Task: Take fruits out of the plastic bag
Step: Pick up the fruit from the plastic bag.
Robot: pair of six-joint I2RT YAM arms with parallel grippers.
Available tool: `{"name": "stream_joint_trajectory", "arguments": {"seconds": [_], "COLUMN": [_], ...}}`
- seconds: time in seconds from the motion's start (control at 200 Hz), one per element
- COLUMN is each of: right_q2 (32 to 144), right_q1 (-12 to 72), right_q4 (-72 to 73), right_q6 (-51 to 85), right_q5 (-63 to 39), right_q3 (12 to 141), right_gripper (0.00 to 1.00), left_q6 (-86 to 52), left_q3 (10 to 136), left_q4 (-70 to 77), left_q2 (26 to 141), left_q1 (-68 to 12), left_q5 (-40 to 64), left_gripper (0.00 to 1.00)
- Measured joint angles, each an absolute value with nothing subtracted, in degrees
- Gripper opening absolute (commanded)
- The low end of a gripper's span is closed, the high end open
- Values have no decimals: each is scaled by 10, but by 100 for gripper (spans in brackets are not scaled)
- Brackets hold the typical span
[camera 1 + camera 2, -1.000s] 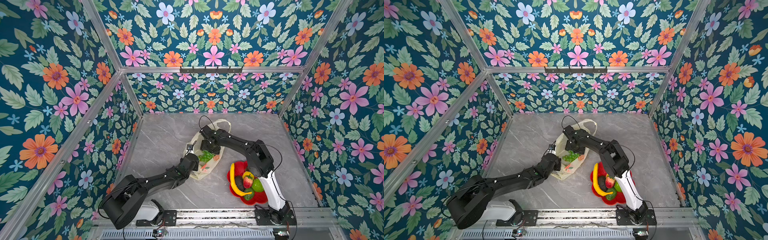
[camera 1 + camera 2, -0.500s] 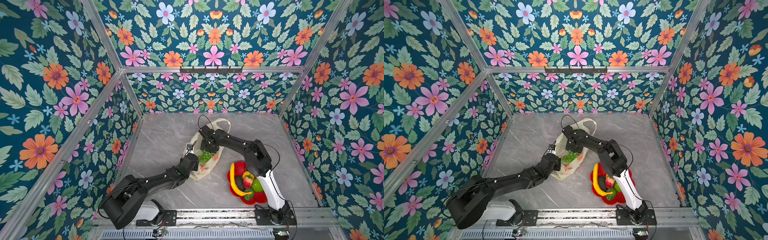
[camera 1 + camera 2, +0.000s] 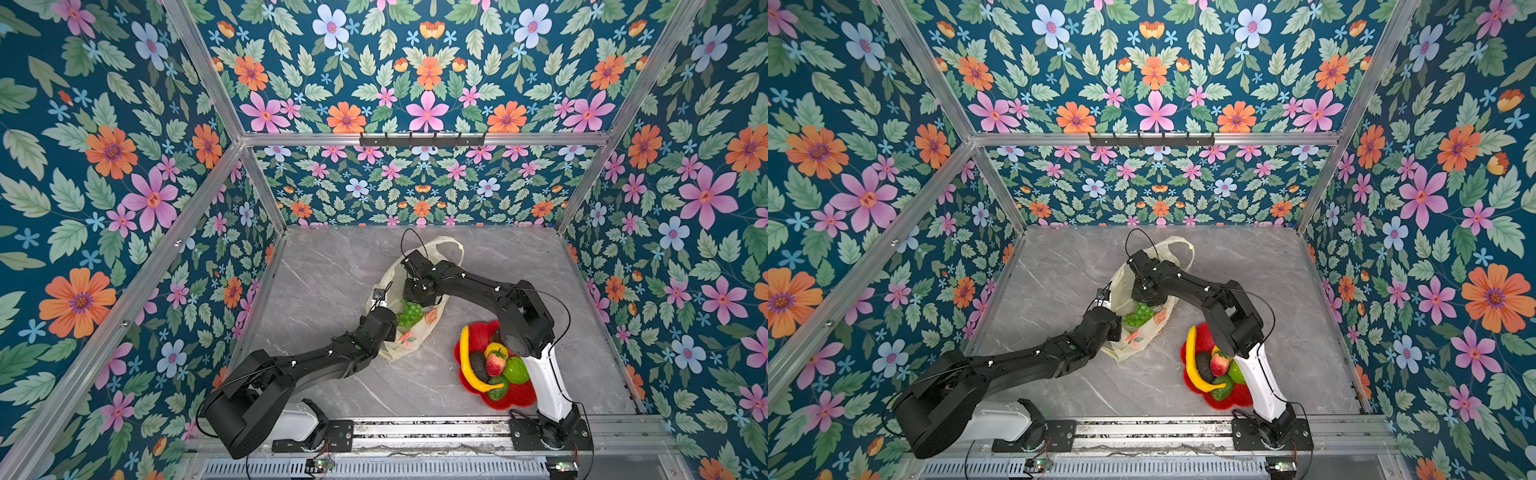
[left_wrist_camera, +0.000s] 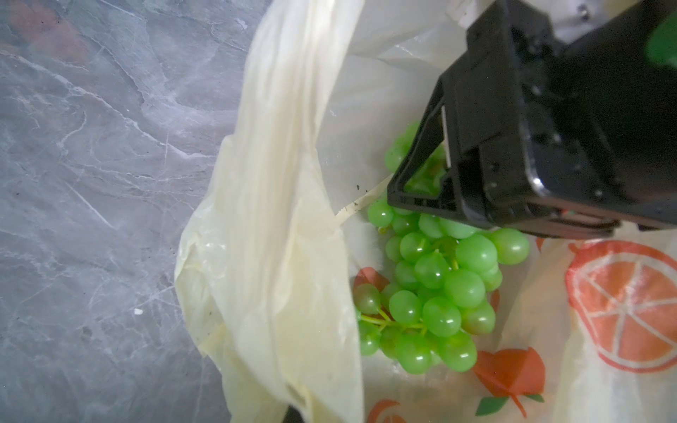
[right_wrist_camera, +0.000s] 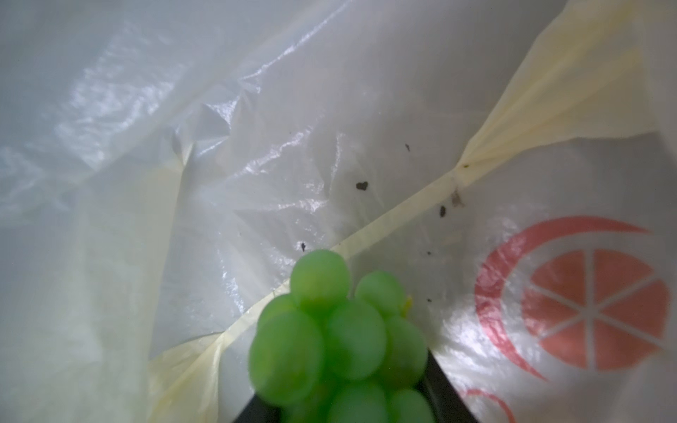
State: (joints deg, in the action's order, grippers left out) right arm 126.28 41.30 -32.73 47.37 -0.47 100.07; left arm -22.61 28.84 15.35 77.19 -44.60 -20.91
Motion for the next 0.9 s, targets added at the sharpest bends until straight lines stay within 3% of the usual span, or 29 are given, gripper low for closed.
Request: {"name": "stream_joint_trajectory", "arguments": {"seconds": [0.9], "right_q2": [1159], "right_q1": [417], "right_q4": [-274], "right_q6": [444], "right_q5": [-10], "right_q3": [944], "right_gripper": [41], "left_q6": [-239], "left_q3": [300], "left_q4": [143], "left_q2": [796], "left_q1": [-445], "left_q5": [-227], "left_gripper": [0]}}
